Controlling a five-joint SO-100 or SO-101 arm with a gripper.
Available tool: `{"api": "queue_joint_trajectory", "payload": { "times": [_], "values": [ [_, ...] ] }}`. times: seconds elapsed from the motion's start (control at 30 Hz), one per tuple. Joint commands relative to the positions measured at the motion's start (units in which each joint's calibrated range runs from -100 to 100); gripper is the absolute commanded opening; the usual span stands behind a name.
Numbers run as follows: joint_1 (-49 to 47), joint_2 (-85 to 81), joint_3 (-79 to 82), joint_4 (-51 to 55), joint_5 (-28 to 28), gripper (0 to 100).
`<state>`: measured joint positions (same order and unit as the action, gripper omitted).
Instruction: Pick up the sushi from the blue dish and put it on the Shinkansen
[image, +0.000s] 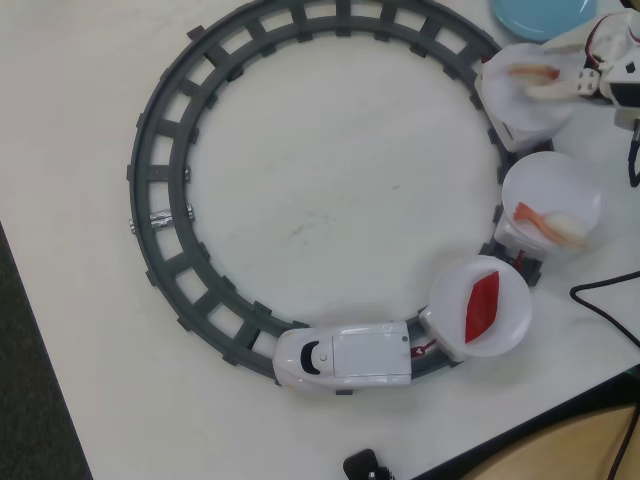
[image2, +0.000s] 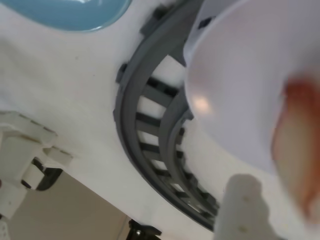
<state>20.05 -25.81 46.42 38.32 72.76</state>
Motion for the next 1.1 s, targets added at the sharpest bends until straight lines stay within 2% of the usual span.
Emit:
{"api": "queue_joint_trajectory", "payload": {
  "times": [0.0,0.4,0.6,0.67,0.8,0.87,0.93,1.07],
  "values": [
    [-1.47,-3.21,-2.61,1.00,-0.08,22],
    [-2.97,-11.22,-2.61,8.28,-0.08,22],
    [-1.21,-17.49,-2.08,7.68,-0.13,21],
    [-1.21,-17.82,-1.09,4.77,-1.02,17],
    [-1.39,-18.24,0.98,-4.30,-6.84,1],
    [-1.74,-18.24,0.80,-7.47,-11.41,2],
    [-1.47,-18.32,-0.01,-10.89,-18.48,2],
    [1.78,-18.82,-1.72,-15.60,-36.94,2]
  ]
}}
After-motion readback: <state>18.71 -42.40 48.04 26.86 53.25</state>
